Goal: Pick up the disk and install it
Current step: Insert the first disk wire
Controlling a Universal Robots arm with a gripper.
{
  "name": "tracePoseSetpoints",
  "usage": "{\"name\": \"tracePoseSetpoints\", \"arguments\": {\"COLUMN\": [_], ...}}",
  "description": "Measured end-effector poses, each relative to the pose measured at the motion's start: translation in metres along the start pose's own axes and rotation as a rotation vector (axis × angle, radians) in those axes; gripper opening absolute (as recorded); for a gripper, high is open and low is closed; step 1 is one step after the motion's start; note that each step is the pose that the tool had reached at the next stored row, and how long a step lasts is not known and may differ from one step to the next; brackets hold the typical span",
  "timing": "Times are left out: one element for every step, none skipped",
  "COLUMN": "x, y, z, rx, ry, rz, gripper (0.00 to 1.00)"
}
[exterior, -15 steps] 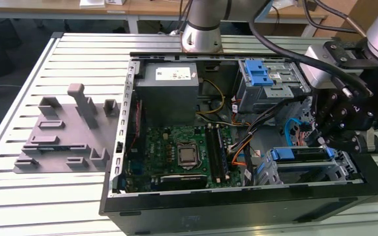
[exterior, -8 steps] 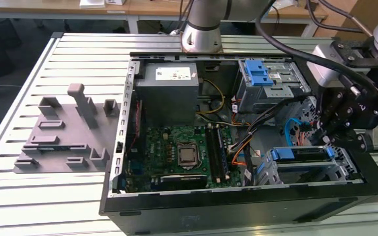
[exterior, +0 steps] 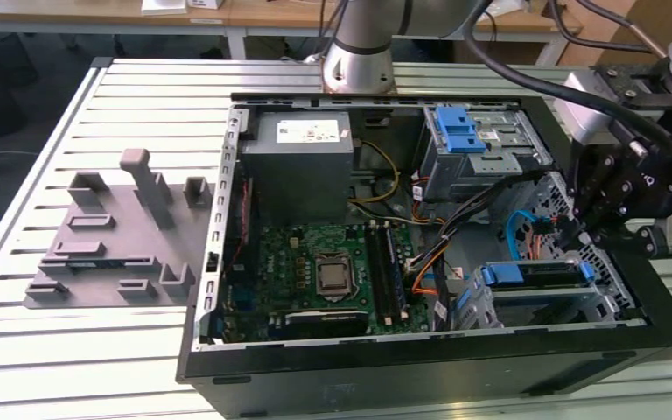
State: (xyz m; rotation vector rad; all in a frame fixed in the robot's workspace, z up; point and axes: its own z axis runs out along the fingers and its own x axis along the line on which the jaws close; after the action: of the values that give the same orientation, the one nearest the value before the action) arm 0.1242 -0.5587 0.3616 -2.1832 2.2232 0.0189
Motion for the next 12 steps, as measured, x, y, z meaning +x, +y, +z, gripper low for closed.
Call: {"name": "tracePoseSetpoints", "arguments": {"x": [-0.0016, -0.0037, -0.0053, -0.0063, -0.0072, -0.0079, -0.0086, -0.0095, -0.0107, -0.0121, -0.0135, -0.0148], "y": [-0.0012, -0.0022, -0.0033, -0.004, -0.0045, -0.0049, -0.0049, -0.0049, -0.0049, -0.0049, -0.0049, -0.0049], "z": [0.0001, 0.0004, 0.0008, 0.0012, 0.0016, 0.0016, 0.0016, 0.0017, 0.0017, 0.0017, 0.0017, 0.0017], "rx": [0.0, 0.0, 0.0, 0.0001, 0.0002, 0.0003, 0.0004, 0.0005, 0.0006, 0.0007, 0.0008, 0.0008], "ry": [0.0001, 0.0, 0.0001, 0.0, -0.0001, 0.0001, 0.0002, 0.0002, 0.0001, 0.0003, 0.0003, 0.0003], "rz": [0.0, 0.0, 0.001, 0.004, 0.007, 0.012, 0.017, 0.02, 0.023, 0.026, 0.028, 0.031], "gripper": [0.11, 0.11, 0.11, 0.11, 0.11, 0.11, 0.11, 0.11, 0.11, 0.11, 0.11, 0.11]}}
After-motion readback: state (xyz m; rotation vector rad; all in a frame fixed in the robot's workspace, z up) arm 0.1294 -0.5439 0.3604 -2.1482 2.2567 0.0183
